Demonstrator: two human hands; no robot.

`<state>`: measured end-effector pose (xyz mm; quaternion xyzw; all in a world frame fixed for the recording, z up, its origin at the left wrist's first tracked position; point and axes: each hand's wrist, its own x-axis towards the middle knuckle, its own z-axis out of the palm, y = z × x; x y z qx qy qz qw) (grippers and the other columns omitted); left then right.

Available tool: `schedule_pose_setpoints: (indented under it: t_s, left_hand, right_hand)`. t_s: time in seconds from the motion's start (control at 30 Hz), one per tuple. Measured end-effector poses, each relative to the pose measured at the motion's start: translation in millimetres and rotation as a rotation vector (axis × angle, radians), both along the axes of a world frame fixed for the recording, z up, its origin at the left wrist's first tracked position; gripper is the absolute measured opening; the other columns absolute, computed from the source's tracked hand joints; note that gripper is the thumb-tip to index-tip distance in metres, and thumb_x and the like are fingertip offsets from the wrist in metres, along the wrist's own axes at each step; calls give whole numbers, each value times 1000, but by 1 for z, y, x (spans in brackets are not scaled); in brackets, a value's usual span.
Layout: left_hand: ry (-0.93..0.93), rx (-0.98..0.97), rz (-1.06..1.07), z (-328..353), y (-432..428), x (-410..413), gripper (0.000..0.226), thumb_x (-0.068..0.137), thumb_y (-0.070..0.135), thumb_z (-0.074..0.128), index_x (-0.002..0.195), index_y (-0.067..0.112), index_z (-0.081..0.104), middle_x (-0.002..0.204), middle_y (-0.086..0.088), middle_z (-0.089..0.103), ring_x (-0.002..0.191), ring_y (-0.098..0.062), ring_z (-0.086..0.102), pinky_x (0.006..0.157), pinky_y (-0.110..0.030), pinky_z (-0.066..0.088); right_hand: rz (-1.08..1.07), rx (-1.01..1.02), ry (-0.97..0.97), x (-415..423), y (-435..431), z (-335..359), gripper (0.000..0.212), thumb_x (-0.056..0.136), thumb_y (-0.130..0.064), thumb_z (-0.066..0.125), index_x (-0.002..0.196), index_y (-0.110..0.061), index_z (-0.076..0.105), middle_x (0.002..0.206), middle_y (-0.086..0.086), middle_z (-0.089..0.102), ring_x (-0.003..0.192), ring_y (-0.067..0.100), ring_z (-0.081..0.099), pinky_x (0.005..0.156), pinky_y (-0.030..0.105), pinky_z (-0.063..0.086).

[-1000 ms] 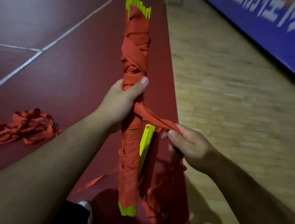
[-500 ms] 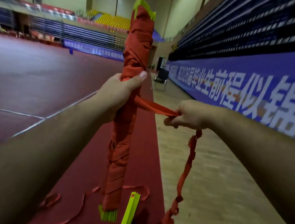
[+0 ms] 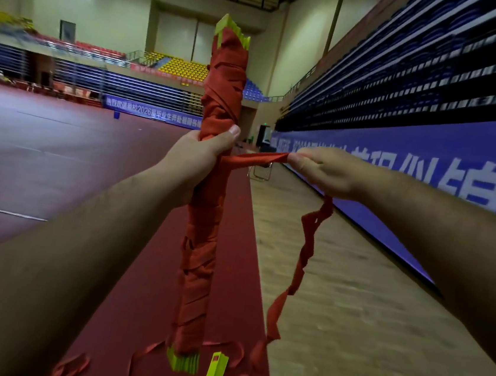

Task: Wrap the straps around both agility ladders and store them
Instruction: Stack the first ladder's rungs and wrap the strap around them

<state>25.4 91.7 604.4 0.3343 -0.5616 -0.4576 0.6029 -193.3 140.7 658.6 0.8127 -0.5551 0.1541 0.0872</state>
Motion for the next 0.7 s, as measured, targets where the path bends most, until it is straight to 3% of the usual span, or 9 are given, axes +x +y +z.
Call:
schedule_pose_setpoints:
  t_s: [0.17,0.3,0.43,0.6,0.7]
  left_hand:
    - [5,-19,-7,8,-1,-8,41,86,50,70,109,17,62,82,-3,70,60,-12,69,55,-25,55]
    - [-14,-22,-6,8,-7,-11,39,86,52,70,106,19,62,90,-6,72,75,-18,71,67,-30,59]
    - [3,-30,1,14,-11,-12,44,83,51,74,108,16,63,85,-6,71,74,-20,71,74,-37,60]
    - [41,-77,33,33,-5,-17,41,86,48,71,110,16,61,74,2,69,55,-6,68,51,-21,53]
    - [45,-103,42,41,-2,-19,38,87,48,71,106,17,62,69,4,70,55,-6,68,51,-21,53]
  right_hand:
    - [3,-42,-119,-3,-9,11,32,109,-36,32,83,-34,51,83,-8,55,75,4,52,63,22,37]
    - [44,103,-271,-6,-12,9,35,109,-33,34,91,-27,63,85,-5,65,79,9,62,70,24,45]
    - [65,40,-307,-10,-15,13,34,109,-32,36,90,-27,64,88,-1,66,80,10,63,72,26,47]
    - [44,-69,-347,-5,-12,37,28,108,-34,37,93,-27,59,90,-3,65,84,10,64,66,22,44]
    - [23,-100,-370,-6,-9,44,28,108,-36,37,93,-28,59,89,-1,67,83,13,68,67,25,48]
